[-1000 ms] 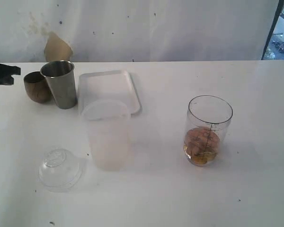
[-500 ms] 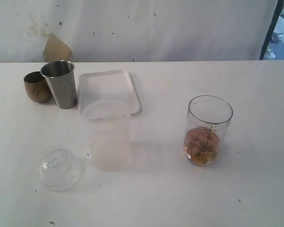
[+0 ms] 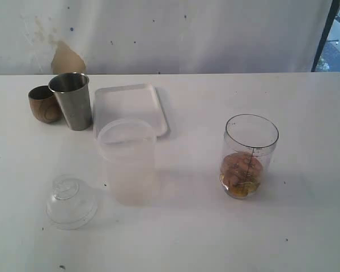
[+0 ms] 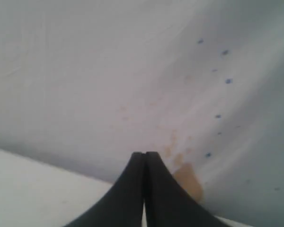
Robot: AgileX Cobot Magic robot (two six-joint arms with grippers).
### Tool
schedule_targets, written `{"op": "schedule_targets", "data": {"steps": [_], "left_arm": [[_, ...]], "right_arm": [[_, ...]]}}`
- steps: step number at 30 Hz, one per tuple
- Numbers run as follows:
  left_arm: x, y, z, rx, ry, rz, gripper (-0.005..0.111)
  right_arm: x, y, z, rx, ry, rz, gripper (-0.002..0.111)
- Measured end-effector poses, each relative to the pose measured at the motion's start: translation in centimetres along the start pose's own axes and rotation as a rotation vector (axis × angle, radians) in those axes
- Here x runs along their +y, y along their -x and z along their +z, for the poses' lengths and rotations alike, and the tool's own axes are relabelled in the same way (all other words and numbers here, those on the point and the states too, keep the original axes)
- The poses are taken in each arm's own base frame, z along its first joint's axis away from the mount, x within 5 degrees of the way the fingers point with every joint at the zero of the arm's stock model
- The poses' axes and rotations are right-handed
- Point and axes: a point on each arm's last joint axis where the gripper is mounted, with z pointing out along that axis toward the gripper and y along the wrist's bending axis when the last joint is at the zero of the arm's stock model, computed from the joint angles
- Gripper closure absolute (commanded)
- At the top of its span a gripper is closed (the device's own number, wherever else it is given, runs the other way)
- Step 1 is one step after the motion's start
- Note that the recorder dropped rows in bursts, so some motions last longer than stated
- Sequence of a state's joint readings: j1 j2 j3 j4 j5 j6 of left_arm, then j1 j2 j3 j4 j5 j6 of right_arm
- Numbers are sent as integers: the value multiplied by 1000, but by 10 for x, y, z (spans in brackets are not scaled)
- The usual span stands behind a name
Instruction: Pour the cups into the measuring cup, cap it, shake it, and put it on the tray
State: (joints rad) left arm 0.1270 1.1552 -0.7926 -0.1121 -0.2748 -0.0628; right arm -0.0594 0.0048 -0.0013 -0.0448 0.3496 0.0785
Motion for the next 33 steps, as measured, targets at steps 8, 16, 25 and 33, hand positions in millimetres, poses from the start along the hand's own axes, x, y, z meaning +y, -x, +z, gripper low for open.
{"op": "schedule_targets", "data": {"steps": [8,16,25,33], "left_arm": [[-43,-29,-91,-112,-535,-57,107],[-41,-63,-148,-137,-654,-9,107],[-27,-79,-106,326,-385,-45,107],[-16,-18,-42,216,-99,27,107]], "right_arm": [[0,0,0,0,0,0,108],[0,0,0,0,0,0,108],[0,0,0,0,0,0,108],[0,0,0,0,0,0,108]]}}
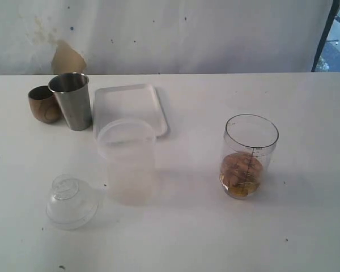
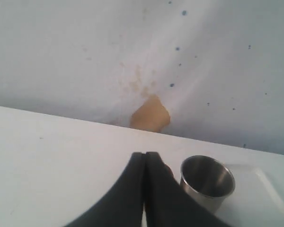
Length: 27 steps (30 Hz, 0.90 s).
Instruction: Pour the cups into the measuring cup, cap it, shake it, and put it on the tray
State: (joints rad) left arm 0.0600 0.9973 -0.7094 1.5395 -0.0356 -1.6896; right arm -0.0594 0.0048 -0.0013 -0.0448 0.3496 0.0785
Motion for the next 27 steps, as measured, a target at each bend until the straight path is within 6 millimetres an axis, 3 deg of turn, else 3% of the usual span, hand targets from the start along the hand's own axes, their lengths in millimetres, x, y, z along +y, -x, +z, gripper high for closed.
{"op": "schedule_targets", "data": {"steps": [3,6,10,12,13,15,20,23,27], "left_arm": [[4,-1,19,39,39,109,107],[31,0,37,81,331,235,107],[35,3,59,295,388,223,107],[29,0,74,514,329,178,107],[15,-6,87,741,191,106,107],[-1,-10,97,947,14,73,107],[-32,-15,99,1108,-264,105,106],[-50,-29,93,1159,-363,170,94],[-71,-61,83,1237,-446,240,58]], "right_arm": [[0,0,0,0,0,0,108],[0,0,0,0,0,0,108],[0,0,0,0,0,0,108],[0,0,0,0,0,0,108],[0,0,0,0,0,0,108],[0,0,0,0,0,0,108],[0,0,0,0,0,0,108],[0,0,0,0,0,0,108],[0,0,0,0,0,0,108]]}}
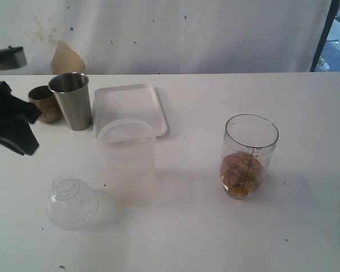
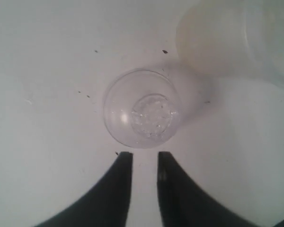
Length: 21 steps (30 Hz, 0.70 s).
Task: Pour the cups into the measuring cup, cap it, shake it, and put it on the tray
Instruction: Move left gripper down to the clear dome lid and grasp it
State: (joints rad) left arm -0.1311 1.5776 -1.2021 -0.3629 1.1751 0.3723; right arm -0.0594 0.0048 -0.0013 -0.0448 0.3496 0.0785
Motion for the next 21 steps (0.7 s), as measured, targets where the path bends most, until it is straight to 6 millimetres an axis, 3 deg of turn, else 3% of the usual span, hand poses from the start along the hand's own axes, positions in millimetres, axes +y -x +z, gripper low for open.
{"op": "schedule_targets", "data": {"steps": [3,4,10,21], "left_arm": [[-6,-5,17,7,4,31,30],[-5,-6,21,2,7,31,26],[-8,-15,37,7,-24,21,37],[-37,-11,57,-47,61,208,37]], "right_arm": [[0,0,0,0,0,0,108],[0,0,0,0,0,0,108],[0,0,0,0,0,0,108],[0,0,0,0,0,0,108]]}}
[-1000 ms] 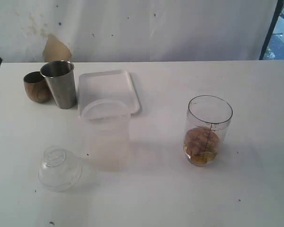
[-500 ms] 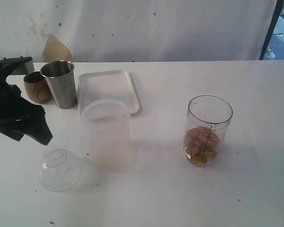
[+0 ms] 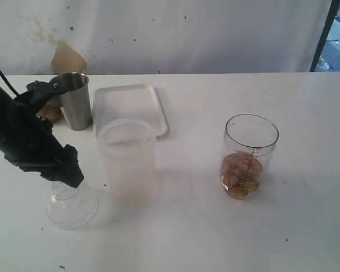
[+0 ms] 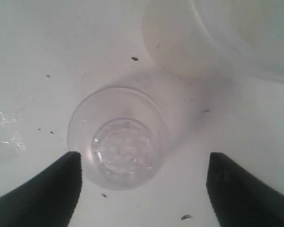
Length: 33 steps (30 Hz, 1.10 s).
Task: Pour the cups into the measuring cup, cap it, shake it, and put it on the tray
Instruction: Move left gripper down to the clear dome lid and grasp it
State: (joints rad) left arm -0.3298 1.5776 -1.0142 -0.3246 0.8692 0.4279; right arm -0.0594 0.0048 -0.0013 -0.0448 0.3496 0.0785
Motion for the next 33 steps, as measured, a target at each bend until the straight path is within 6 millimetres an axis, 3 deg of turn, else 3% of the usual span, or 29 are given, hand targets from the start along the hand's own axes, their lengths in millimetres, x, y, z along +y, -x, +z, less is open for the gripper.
{"op": "schedule_targets", "data": {"steps": [5,18,24,28,33], "left_arm": [[4,-1,7,47,127,19,37],[-8,4,33,85,91,36,39],[-4,4,43,109,105,29,71],[-4,4,43,109,105,23,107],[-3,1,36,210,115,38,107]], "right_arm": [[0,0,0,0,0,0,108],[0,0,0,0,0,0,108],[0,0,0,0,0,0,108],[0,0,0,0,0,0,108],[0,0,0,0,0,0,108]]}}
